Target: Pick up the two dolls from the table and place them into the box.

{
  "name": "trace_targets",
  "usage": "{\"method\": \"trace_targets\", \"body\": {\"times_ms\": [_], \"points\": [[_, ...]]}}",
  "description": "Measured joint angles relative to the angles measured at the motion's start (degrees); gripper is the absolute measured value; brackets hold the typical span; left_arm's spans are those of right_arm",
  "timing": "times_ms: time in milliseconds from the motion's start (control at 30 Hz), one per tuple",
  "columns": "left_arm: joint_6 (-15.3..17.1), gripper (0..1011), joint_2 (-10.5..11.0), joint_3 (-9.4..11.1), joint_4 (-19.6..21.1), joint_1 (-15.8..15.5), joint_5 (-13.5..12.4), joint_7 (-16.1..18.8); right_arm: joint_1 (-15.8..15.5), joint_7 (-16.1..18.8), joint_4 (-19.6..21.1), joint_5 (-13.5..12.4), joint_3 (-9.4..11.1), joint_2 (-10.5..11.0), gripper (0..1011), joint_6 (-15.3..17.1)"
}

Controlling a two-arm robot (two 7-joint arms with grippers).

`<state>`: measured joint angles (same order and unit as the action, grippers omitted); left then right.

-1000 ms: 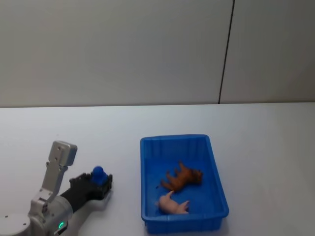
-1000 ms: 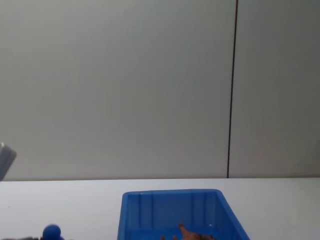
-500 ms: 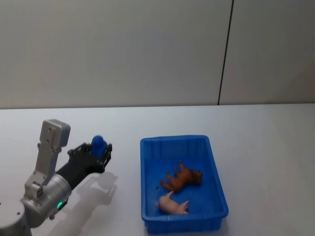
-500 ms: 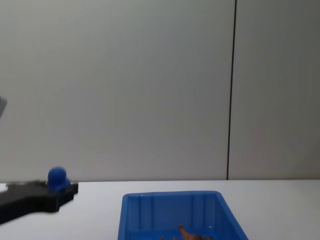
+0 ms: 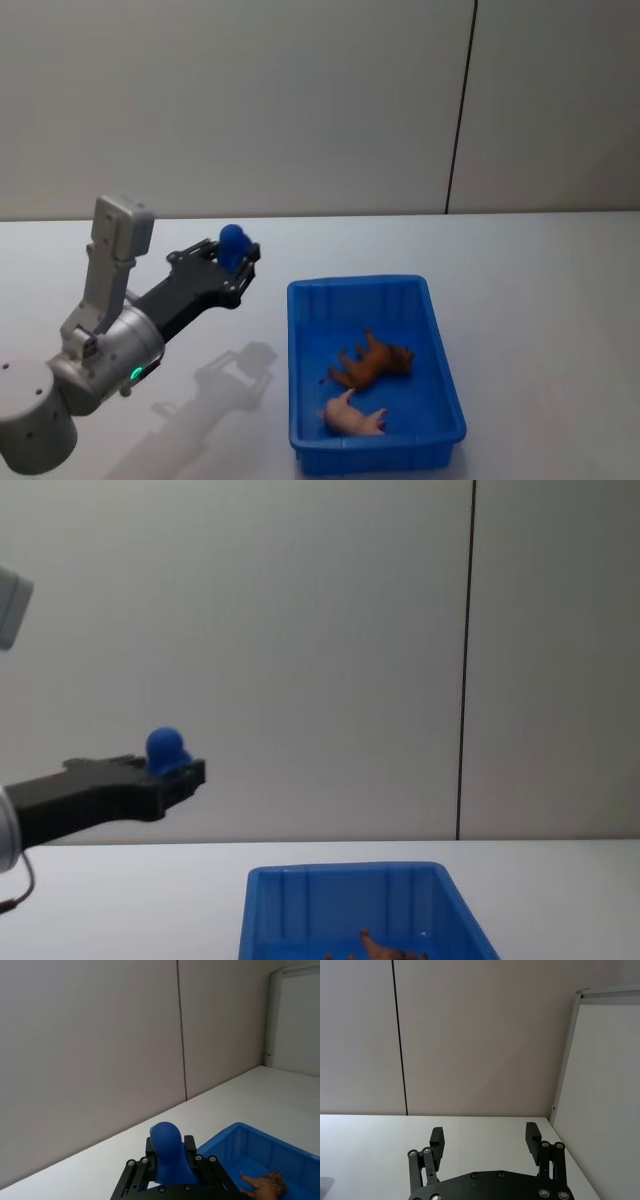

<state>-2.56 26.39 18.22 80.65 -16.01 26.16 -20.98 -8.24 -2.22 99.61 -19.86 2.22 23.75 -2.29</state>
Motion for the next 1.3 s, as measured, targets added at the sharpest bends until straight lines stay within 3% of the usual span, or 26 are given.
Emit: {"method": "trace_targets", "body": {"times_ms": [267,600,833,1033,1300], "points": [[1.3,291,-1.5,0.4,-2.2,-2.9,0.2,-6.6,0.0,0.0,0.0,0.0,0.0,0.0,1001,0.0],[4.8,225,-4.2,1.8,-8.1,-7.5,0.3,-15.7,0.0,0.0,0.0,0.0,0.0,0.0,1001,0.0],[7.3,189,-6.9,3.1,-14.8,-11.6,0.0,-22.1,0.0,0.0,0.0,0.0,0.0,0.0,1001,0.0],[8.2,155,-10.2,4.8,-24.5,-16.7,-0.8,-28.0,0.0,0.0,0.0,0.0,0.0,0.0,1001,0.0],[8.0,416,-12.8,6.0,-32.3,-20.6,-1.4,-32.3,0.0,0.0,0.0,0.0,0.0,0.0,1001,0.0]]}}
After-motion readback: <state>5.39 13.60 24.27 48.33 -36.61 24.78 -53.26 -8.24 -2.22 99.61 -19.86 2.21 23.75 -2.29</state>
